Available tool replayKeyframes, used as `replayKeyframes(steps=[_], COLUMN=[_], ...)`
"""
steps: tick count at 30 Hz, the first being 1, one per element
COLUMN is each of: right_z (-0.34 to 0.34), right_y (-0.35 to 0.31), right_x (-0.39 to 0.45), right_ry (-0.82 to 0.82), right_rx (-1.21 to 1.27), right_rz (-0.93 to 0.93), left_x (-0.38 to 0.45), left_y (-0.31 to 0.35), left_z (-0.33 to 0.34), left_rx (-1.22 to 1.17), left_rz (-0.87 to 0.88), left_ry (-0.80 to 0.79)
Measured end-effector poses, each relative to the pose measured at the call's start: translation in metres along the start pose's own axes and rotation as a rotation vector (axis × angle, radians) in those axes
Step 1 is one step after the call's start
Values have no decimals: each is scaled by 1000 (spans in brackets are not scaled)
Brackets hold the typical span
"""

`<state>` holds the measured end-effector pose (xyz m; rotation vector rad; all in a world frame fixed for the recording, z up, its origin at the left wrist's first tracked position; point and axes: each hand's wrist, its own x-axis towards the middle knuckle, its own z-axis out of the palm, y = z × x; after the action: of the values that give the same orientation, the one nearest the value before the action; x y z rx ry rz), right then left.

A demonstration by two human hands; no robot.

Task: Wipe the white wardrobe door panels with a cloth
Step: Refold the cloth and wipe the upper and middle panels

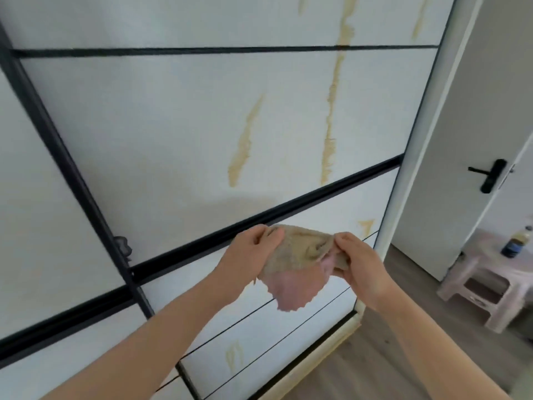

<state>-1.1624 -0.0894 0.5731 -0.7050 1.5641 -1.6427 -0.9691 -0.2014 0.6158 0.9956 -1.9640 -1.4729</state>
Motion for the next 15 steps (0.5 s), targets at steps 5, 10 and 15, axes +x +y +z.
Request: replayKeyframes(steps=[5, 10, 15], right_z=[-30, -42, -66], right_y=[-43, -95, -138], right_x=[48, 74, 119], right_ry=[129, -182, 179], right_rx=[-50, -250, -541], right_rz=[-157, -271, -540], left_x=[61, 112, 151], left_y=[59, 121, 186], left_z=[14, 32, 48], left_rx=[256, 544, 560], left_rz=[204, 468, 639], left_ry=[47, 219, 49])
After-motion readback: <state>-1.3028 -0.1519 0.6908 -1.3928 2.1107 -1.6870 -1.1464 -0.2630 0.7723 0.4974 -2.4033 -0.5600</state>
